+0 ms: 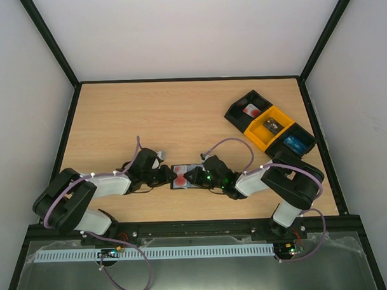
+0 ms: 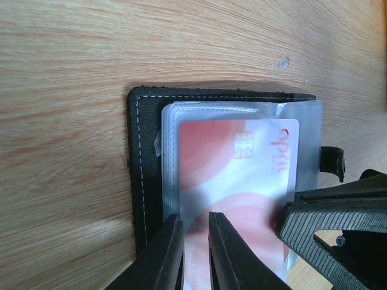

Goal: Take the credit cards out of the card holder

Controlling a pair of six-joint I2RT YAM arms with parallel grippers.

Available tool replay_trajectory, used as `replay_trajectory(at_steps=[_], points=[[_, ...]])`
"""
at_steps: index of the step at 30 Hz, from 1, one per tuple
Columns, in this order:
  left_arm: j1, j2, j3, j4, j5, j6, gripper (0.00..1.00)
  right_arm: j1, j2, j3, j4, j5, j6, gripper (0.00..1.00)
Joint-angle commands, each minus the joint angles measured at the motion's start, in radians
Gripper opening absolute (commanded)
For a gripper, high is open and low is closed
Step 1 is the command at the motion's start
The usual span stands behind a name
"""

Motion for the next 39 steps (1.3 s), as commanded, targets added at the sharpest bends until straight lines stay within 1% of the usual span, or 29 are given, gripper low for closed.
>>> replay_trajectory(at_steps=[1,3,8,13,18,23,27,30,31,35,39], points=[[0.007,0.026,-0.025,-0.078,-0.049,0.015,0.14,0.005,-0.029,-0.011,0.039,-0.003,0.006,0.09],[0.007,0.026,-0.025,-0.076,-0.05,0.014,0.14,0.005,-0.029,-0.012,0.044,-0.007,0.007,0.08],[0.007,0.031,-0.018,-0.077,-0.05,0.014,0.14,0.004,-0.051,-0.021,0.048,0.005,0.007,0.02],[0.008,0.027,-0.026,-0.076,-0.055,0.009,0.14,-0.002,-0.074,-0.036,0.033,0.025,0.006,0.02],[0.007,0.028,-0.029,-0.074,-0.056,0.005,0.14,-0.003,-0.092,-0.036,-0.019,0.057,-0.007,0.02],[0.007,0.024,-0.03,-0.073,-0.052,0.003,0.16,-0.012,-0.156,-0.035,-0.125,0.129,-0.061,0.02],[0.007,0.006,-0.034,-0.053,-0.026,-0.008,0.25,-0.017,-0.231,-0.034,-0.207,0.173,-0.113,0.02],[0.005,-0.034,-0.024,-0.065,-0.023,-0.01,0.32,-0.019,-0.262,0.002,-0.339,0.203,-0.16,0.02],[0.005,-0.044,-0.016,-0.073,-0.024,-0.007,0.34,-0.019,-0.273,0.011,-0.369,0.212,-0.175,0.02],[0.003,-0.099,0.033,-0.117,-0.01,0.012,0.46,-0.019,-0.333,0.019,-0.447,0.239,-0.214,0.02],[0.002,-0.18,0.085,-0.176,0.006,0.044,0.57,-0.018,-0.441,0.01,-0.514,0.255,-0.259,0.02]])
